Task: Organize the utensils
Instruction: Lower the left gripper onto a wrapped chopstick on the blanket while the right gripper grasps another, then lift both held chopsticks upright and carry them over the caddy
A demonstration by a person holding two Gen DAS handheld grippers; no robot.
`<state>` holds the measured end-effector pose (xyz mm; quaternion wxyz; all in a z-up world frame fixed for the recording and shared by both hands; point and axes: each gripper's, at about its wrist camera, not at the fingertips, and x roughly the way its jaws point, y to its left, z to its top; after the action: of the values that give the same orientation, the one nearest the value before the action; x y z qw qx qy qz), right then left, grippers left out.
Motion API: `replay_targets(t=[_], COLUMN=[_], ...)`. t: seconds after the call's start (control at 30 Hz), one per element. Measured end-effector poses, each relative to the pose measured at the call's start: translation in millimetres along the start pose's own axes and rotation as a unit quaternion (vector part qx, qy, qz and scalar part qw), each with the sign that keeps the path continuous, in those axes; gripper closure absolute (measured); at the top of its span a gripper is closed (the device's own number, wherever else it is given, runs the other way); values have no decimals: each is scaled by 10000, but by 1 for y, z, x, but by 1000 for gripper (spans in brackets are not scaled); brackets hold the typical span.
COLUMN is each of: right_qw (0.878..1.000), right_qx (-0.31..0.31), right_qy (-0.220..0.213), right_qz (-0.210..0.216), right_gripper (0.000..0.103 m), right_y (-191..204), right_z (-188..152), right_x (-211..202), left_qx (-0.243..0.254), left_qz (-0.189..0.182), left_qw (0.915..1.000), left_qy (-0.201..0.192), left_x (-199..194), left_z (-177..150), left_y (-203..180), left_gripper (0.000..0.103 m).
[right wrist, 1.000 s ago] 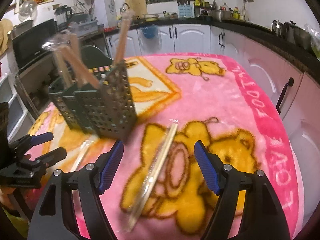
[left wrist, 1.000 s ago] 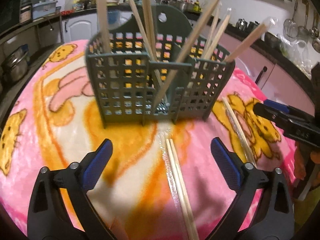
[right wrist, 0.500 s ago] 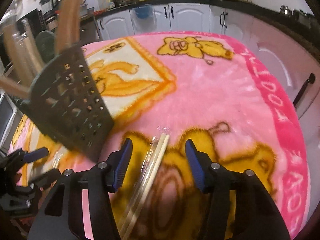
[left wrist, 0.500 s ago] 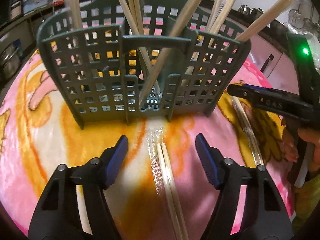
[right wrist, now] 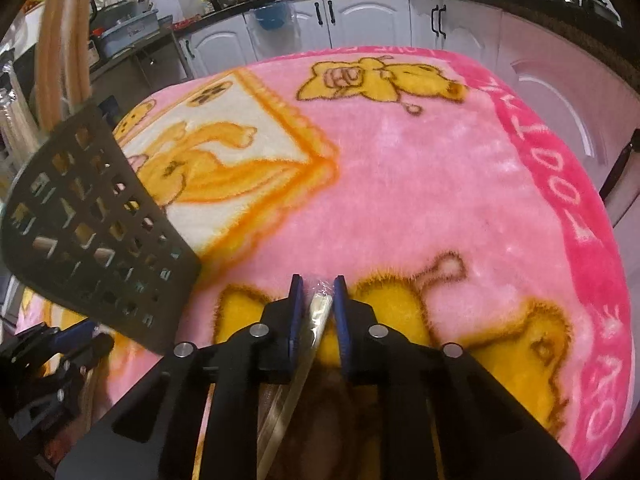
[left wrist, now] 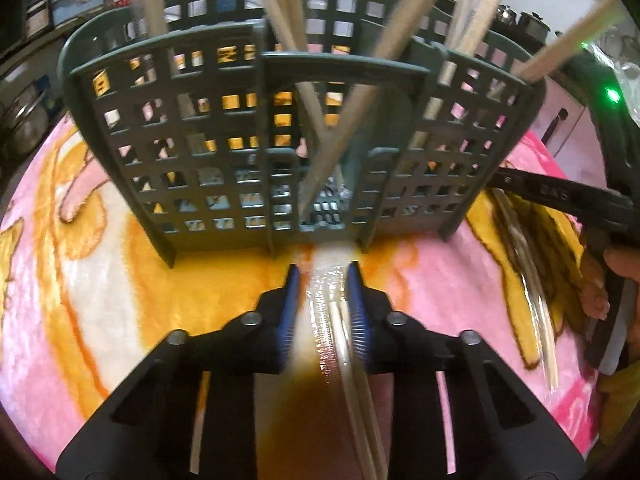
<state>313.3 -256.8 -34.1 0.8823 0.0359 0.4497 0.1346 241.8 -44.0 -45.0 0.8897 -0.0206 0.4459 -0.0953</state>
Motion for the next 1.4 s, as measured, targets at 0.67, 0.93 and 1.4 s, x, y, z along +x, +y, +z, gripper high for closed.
replay_targets(t=[0.67, 0.93, 1.4], right_qw=[9909, 9823, 9688], right_qx=[-409, -805, -1167], right_qy=[-1191, -1631, -2096], right_qz=[472, 442, 617], right_gripper=[96, 96, 97], right_y=[46, 72, 106], right_z=[-17, -19, -20], right_x=[-122, -158, -202], left_qx=[70, 150, 284], left_qz=[-543, -715, -754], left_qw=[9958, 9912, 9819], left_qy=[-730, -1101, -1715], left_x=[-69, -103, -151], left_z=[10, 15, 35], left_y=[24, 7, -7], left_gripper=[99, 100, 100])
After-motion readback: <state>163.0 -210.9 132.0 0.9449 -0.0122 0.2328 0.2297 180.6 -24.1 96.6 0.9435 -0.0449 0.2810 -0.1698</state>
